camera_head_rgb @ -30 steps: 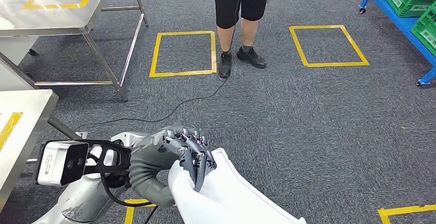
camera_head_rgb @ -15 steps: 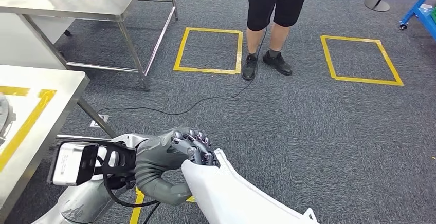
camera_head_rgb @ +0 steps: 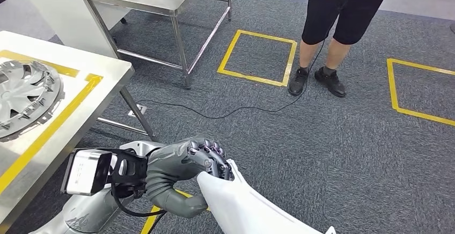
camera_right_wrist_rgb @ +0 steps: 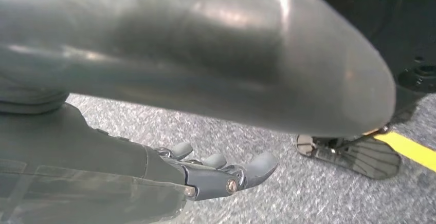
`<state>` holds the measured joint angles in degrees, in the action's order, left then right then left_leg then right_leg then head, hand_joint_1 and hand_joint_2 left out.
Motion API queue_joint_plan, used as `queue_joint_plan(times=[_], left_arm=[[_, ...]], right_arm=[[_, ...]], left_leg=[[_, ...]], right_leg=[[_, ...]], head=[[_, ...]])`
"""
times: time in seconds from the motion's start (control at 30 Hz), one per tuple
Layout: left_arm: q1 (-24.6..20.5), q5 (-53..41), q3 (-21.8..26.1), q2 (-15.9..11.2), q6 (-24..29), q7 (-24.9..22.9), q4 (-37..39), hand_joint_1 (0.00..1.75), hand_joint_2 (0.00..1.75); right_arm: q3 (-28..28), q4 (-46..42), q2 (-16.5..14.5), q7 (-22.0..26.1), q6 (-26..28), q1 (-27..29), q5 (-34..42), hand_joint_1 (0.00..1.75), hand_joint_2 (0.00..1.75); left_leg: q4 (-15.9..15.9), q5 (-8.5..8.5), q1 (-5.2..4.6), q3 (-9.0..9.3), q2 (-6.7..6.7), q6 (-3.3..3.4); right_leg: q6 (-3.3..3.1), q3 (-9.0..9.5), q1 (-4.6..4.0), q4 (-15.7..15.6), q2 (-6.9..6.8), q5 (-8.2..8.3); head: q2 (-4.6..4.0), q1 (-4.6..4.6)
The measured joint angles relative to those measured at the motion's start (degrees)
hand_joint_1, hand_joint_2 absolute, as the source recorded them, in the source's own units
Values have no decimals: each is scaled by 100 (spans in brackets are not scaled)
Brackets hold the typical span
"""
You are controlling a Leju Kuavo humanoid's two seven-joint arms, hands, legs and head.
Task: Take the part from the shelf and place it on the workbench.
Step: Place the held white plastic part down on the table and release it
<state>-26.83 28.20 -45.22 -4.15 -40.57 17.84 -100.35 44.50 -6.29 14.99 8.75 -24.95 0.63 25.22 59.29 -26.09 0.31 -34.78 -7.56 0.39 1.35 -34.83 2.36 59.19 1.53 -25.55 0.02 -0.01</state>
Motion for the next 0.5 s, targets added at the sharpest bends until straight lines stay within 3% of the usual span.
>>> queue_joint_plan(times=[0.03,0.1,0.17,0.2,0.23,0.27,0.33,0.4,0.47,0.5], left_arm=[[-2,0,-1,-6,-3,-1,-8,175,175],[-1,-2,-5,-12,-6,-6,-19,175,175],[16,-6,-11,-19,-6,-16,-21,175,175],[24,-8,-14,-23,-6,-21,-21,175,175],[30,-9,-15,-26,-6,-24,-22,175,175],[32,-9,-15,-27,-6,-25,-26,175,175],[26,-9,-14,-25,-6,-26,-41,175,175],[18,-9,-13,-21,-6,-30,-55,175,175],[18,-11,-9,-21,-6,-49,-62,175,175],[21,-14,-6,-21,-6,-61,-70,175,175]], right_arm=[[0,-1,1,-1,2,-1,-1,0,0],[0,-2,-1,-9,10,24,3,0,0],[0,-2,-7,-26,14,48,7,0,0],[0,-2,-9,-31,15,52,8,0,0],[0,-2,-14,-36,15,50,9,0,0],[0,-2,-20,-36,15,45,11,0,0],[0,-2,-37,-36,15,39,13,0,0],[0,-2,-50,-39,15,37,16,0,0],[0,-7,-60,-57,14,21,26,0,0],[0,-11,-66,-76,13,10,30,0,0]], left_leg=[[139,-85,0,-68,159,-25],[742,-390,-4,-366,540,-64],[1434,-639,14,-742,672,-83],[1554,-631,20,-825,689,-84],[1458,-521,24,-795,713,-77],[1139,-334,20,-639,770,-56],[361,-27,-35,-229,1076,22],[11,37,-105,-54,1268,84],[-35,45,-125,-29,1138,121],[-85,72,-114,14,1054,142]], right_leg=[[-39,14,2,-8,-59,-6],[-103,36,-18,-14,-181,-32],[-136,46,-49,-12,-326,-57],[-143,54,-59,-11,-401,-70],[-146,70,-68,-11,-476,-86],[-145,95,-78,-12,-547,-104],[-120,156,-109,-14,-667,-146],[-77,195,-132,-18,-779,-181],[-27,239,-139,-47,-920,-205],[-2,261,-131,-47,-912,-223]], head=[[0,-13],[0,-34],[1,-36],[1,-38],[1,-38],[0,-38],[0,-35],[0,-32],[1,-34],[1,-31]])
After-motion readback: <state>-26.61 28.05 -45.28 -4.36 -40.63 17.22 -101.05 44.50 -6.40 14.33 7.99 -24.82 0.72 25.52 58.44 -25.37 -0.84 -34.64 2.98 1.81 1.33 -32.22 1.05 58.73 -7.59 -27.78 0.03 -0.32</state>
